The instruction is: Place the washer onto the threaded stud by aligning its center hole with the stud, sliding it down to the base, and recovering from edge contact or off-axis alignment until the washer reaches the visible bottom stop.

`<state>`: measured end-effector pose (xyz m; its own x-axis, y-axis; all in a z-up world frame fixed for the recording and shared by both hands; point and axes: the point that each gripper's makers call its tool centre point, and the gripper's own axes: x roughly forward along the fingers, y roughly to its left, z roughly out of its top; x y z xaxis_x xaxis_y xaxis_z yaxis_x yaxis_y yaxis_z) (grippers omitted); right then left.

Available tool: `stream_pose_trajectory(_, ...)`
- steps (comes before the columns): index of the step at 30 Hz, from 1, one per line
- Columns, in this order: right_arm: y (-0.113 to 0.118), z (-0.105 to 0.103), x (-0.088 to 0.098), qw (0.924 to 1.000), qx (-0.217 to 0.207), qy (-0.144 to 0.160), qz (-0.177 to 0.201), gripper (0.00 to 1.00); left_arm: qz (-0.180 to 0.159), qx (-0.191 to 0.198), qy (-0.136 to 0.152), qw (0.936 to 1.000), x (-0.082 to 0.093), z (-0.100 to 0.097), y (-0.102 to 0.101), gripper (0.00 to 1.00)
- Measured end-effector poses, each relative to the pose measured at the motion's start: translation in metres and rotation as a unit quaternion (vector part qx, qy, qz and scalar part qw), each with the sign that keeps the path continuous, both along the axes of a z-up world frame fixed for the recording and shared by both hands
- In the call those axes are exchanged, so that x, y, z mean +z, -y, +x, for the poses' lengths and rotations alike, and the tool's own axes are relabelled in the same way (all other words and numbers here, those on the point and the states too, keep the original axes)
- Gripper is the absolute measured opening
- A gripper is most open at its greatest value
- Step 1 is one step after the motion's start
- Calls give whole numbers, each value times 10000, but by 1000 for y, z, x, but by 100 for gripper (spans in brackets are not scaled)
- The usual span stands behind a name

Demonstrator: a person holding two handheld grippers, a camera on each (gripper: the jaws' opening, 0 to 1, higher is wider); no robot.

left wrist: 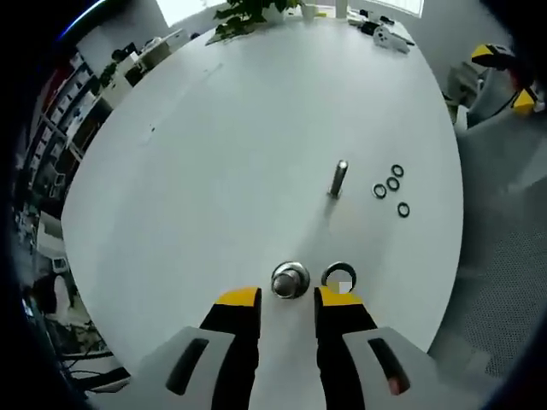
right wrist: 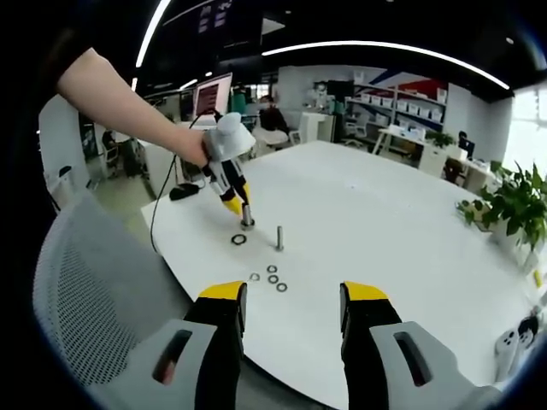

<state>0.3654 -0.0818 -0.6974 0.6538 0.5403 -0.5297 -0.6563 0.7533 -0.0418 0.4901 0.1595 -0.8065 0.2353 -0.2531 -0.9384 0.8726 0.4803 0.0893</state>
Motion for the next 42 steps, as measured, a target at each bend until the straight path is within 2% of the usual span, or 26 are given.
stream_pose_trajectory(8, 0, -1, 0, 10000, 6, -1, -25, 46, -59, 60, 7, 10000, -2, -3, -3, 23)
stream_pose_trajectory(10, 0, -1, 0, 10000, 6, -8, -18, 46, -291, 254, 136, 9992, 2, -3, -2, 24)
stream_pose_trajectory(14, -1, -1, -1, 10000, 13, -15, -25, 46, -773, 737, 192, 9941, 3, -12, -4, 25)
stream_pose_trajectory(17, -1, -1, -1, 10000, 33, -38, -17, 46, -700, 819, 59, 9942, -9, -23, -13, 26)
stream_pose_trajectory(19, -2, -2, -2, 10000, 55, -59, -24, 46, -700, 866, 31, 9938, -11, -26, -14, 27)
stream_pose_trajectory(21, -3, -2, -3, 9999, 81, -74, -29, 46, -807, 971, 23, 9920, -10, -27, -12, 27)
stream_pose_trajectory(35, -3, -3, -4, 9999, 95, -93, -39, 46, -867, 998, -70, 9912, -19, -39, 2, 26)
stream_pose_trajectory(42, 0, -2, -3, 10000, 50, -67, -6, 46, -976, 1114, -149, 9889, -21, -41, 8, 26)
